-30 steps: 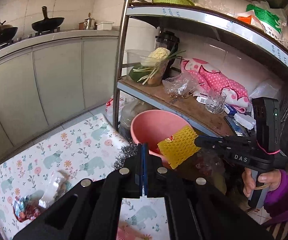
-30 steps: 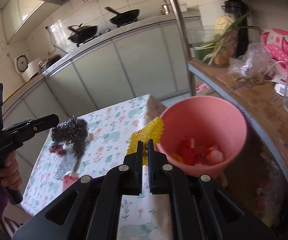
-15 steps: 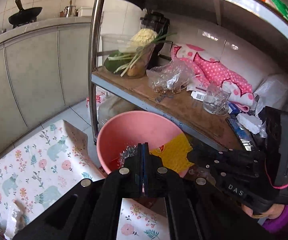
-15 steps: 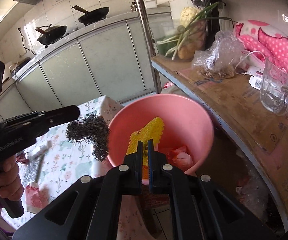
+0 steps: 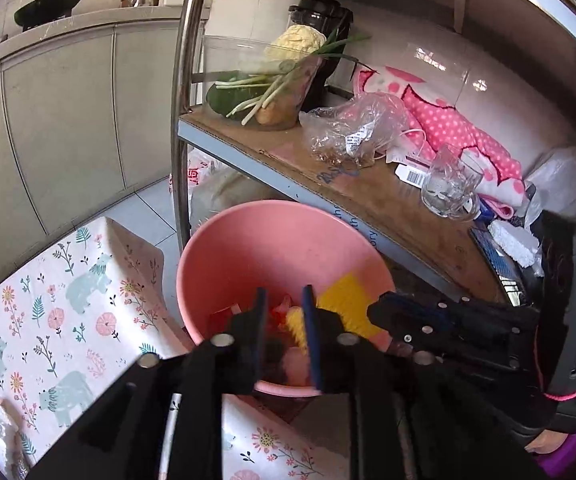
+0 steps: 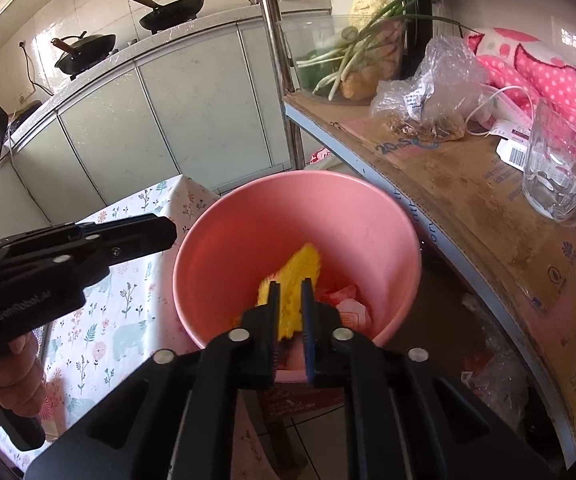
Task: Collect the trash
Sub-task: 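Carry the scrubber and foam net over the pink bucket and open both grippers, then move both open tools back to the table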
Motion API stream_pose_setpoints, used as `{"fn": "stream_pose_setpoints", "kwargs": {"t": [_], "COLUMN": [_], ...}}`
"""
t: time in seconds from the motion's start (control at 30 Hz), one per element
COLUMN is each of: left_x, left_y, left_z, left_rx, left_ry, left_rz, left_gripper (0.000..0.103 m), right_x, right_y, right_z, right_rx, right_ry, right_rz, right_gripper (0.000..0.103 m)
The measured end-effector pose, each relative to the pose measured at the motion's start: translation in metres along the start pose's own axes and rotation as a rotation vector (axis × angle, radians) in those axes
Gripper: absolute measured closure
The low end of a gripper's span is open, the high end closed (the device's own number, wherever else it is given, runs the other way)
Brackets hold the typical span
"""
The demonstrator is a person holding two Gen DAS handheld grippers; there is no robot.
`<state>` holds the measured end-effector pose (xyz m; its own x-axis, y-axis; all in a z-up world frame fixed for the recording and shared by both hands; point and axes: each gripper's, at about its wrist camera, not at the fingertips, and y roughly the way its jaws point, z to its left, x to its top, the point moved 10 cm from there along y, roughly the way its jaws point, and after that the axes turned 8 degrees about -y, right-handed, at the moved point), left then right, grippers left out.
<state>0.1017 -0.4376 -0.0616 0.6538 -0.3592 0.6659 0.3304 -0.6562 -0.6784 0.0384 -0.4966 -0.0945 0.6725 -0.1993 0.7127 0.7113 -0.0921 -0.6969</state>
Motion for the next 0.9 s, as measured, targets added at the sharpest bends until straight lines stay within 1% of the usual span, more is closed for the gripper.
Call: {"fn": "stream_pose_setpoints", "kwargs": {"t": [0.13, 0.37, 0.43, 0.5, 0.67, 0.83, 0.9], "left_x": [0.003, 0.006, 0.007, 0.008, 0.011, 0.005, 0.001], "left_y": [-0.008, -0.021, -0.026, -0.032, -0.055, -0.084, -0.098], "left_z": [0.001, 0.001, 0.002, 0.004, 0.012, 0.029, 0.040], "left_rx": [-0.008, -0.010, -0.008, -0.006, 0.020, 0.051, 0.069], "left_ry": [-0.015, -0.028, -0.035, -0.041, -0.045, -0.051, -0.059], "left_rz": [-0.016, -0.037, -0.041, -0.049, -0.076, -0.092, -0.104], "left_gripper": [0.075, 0.074, 0.073, 0.073, 0.071, 0.058, 0.057], "right_x": [0.000, 0.002, 0.002, 0.002, 0.005, 0.000, -0.004], "right_y": [-0.001, -0.008, -0.012, -0.016, -0.033, -0.045, -0.048], "right_z": [0.001, 0.010, 0.014, 0.019, 0.041, 0.072, 0.085], "right_rx": [-0.003, -0.001, 0.002, 0.010, 0.049, 0.118, 0.153], "right_ry": [-0.005, -0.024, -0.026, -0.029, -0.058, -0.094, -0.107], "right_rz": [-0.001, -0.008, -0.010, -0.012, -0.038, -0.034, -0.024], "right_gripper": [0.082, 0.080, 0.075, 0.074, 0.074, 0.073, 0.072]}}
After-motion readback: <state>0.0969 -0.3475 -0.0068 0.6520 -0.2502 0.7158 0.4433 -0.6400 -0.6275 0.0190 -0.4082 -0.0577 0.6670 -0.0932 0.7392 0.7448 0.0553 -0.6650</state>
